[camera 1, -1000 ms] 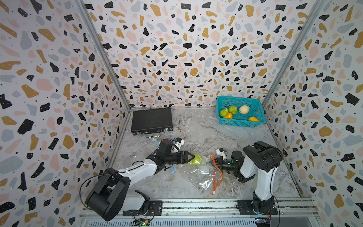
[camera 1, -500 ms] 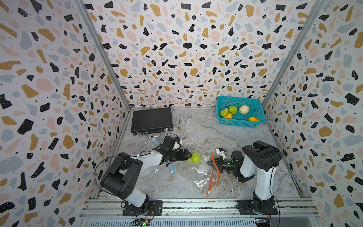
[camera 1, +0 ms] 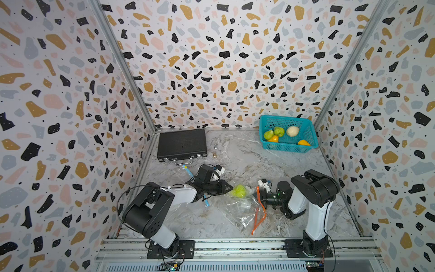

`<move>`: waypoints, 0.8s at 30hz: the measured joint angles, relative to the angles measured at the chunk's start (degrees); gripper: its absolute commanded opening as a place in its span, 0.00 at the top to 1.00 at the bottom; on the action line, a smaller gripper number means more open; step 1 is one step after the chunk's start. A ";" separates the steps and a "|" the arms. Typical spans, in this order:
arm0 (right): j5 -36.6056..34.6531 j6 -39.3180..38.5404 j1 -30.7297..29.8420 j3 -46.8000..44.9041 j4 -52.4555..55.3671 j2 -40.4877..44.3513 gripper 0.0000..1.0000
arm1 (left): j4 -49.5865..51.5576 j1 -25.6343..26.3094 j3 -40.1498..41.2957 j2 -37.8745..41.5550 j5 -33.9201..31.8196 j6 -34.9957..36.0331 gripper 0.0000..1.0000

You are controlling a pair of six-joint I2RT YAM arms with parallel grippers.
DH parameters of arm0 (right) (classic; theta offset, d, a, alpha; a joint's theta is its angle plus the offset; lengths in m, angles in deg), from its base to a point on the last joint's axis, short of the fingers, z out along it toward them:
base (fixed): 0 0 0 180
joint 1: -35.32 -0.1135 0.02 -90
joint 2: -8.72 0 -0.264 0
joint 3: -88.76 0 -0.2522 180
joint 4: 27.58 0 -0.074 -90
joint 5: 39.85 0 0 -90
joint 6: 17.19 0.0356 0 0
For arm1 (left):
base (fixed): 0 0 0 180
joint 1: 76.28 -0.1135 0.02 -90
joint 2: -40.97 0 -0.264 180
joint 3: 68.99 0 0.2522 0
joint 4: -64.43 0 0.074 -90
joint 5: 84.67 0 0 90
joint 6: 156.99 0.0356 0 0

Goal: Open the zip-top bag and take out the pear
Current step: Pick up the pear from the zipper food storage bag.

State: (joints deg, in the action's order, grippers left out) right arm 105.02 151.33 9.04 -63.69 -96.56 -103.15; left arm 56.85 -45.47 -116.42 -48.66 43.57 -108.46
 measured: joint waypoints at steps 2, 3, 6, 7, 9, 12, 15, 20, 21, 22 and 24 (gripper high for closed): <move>0.00 -0.02 -0.09 -0.28 0.22 0.52 0.64 | -1.86 0.79 0.31 -0.04 0.28 -1.27 0.86; -0.07 0.13 -0.09 -0.31 0.33 0.52 0.61 | -2.54 1.01 0.50 -0.13 0.33 -1.70 0.86; -0.39 0.02 -0.11 -0.33 0.61 0.28 0.51 | -5.22 1.53 1.36 -1.55 0.42 -3.04 0.87; -0.44 -0.07 -0.11 -0.33 0.59 0.28 0.48 | -5.92 1.57 1.70 -2.29 0.39 -3.34 0.87; -0.46 -0.20 -0.11 -0.33 0.31 0.28 0.42 | -7.17 1.57 2.45 -3.67 0.28 -3.89 0.87; -0.44 -0.48 -0.13 -0.09 -0.48 0.31 0.38 | -9.25 1.62 2.73 -5.35 0.28 -4.48 0.87; -0.46 -0.48 -0.24 0.66 -0.68 0.17 0.35 | -11.69 1.64 2.75 -7.02 0.22 -4.72 0.87; -0.46 -0.52 -0.66 1.29 -1.44 -0.20 0.27 | -16.94 1.81 2.95 -10.40 -0.15 -5.97 0.87; -0.44 -0.74 -0.70 1.44 -1.90 -0.42 0.25 | -17.81 2.10 2.93 -11.13 -0.24 -6.14 0.87; -0.42 -0.79 -0.74 1.57 -2.34 -0.55 0.24 | -18.43 2.56 2.89 -11.85 -0.42 -6.29 0.87; -0.46 -0.83 -0.79 1.70 -3.13 -0.85 0.22 | -18.80 3.65 2.62 -13.35 -0.72 -6.60 0.87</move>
State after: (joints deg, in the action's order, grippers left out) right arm 104.56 150.50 8.25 -61.99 -99.68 -104.00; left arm 38.05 -41.82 -113.79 -62.01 42.85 -115.06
